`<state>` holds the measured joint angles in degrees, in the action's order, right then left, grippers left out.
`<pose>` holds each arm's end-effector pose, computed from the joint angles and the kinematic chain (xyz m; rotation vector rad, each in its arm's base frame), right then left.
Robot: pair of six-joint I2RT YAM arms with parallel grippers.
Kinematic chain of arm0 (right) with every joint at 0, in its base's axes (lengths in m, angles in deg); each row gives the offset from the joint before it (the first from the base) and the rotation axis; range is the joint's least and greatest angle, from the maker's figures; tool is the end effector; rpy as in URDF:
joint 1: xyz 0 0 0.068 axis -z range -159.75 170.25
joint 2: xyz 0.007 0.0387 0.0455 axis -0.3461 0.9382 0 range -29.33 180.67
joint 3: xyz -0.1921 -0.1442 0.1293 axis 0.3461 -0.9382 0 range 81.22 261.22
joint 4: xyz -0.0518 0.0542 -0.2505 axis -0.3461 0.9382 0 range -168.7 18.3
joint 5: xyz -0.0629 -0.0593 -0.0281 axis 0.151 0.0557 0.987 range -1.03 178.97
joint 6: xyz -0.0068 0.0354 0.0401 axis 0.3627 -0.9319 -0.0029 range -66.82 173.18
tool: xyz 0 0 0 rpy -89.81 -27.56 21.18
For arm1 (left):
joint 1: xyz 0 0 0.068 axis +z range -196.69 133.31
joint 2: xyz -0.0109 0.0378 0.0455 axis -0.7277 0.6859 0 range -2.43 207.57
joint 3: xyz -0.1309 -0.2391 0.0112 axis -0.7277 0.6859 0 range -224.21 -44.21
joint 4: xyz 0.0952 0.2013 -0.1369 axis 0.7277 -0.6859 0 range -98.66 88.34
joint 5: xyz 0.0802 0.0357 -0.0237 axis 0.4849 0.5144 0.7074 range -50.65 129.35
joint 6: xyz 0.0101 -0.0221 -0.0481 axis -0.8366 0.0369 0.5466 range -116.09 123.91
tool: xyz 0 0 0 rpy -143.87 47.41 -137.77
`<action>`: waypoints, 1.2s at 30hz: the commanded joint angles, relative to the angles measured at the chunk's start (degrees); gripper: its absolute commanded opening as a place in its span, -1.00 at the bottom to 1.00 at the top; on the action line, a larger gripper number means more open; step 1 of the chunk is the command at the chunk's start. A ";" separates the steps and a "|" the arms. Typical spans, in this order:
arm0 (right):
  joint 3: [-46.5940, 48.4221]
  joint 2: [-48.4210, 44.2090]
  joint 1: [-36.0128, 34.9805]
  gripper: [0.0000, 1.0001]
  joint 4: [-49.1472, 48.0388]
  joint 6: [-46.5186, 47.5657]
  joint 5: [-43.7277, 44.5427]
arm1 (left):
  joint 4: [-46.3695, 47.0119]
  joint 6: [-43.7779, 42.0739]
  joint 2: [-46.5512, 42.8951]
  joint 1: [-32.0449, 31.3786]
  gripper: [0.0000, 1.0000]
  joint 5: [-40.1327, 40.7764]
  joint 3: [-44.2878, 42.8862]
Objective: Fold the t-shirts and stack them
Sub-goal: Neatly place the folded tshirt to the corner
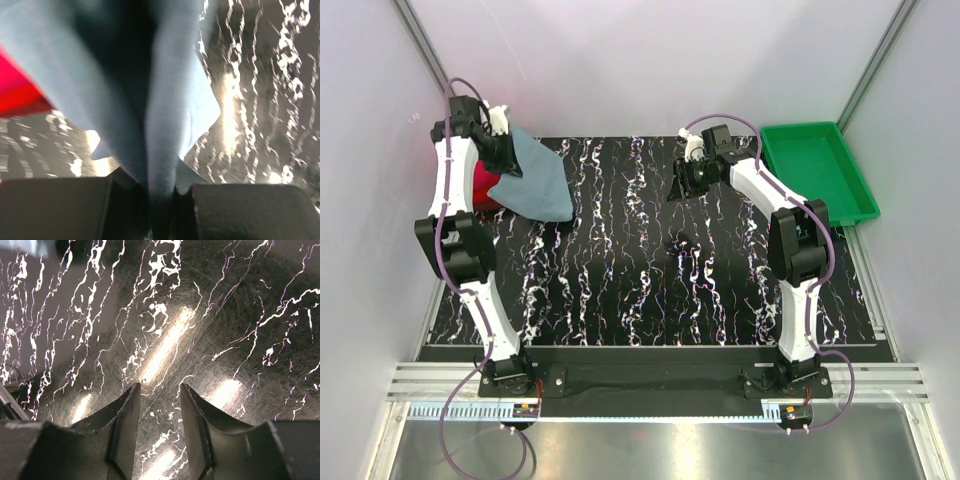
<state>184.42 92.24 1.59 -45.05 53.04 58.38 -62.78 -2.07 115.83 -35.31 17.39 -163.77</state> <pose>0.4433 0.1688 0.2357 -0.6241 2.3902 0.8017 0.4363 0.0744 0.3190 0.0129 2.5443 -0.3840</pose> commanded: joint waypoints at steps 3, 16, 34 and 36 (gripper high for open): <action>-1.86 -3.63 -0.15 -0.10 -2.54 0.85 0.88 | 3.64 -3.43 0.22 -0.83 -1.00 6.56 -7.34; -4.41 -4.69 -0.24 -0.10 -3.41 0.85 1.06 | 6.28 -3.25 2.68 -0.57 -1.00 12.81 -13.41; -5.81 -5.21 -0.24 -0.10 -3.94 1.02 1.50 | 11.64 -3.25 3.12 -1.71 -1.00 23.45 -20.18; -5.73 -5.13 -0.33 -0.10 -4.12 1.02 1.50 | 11.73 -2.90 3.47 -1.80 -1.00 23.97 -20.35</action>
<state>178.69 91.06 1.59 -47.46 53.24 59.45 -57.21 -5.26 120.46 -36.69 38.60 -180.25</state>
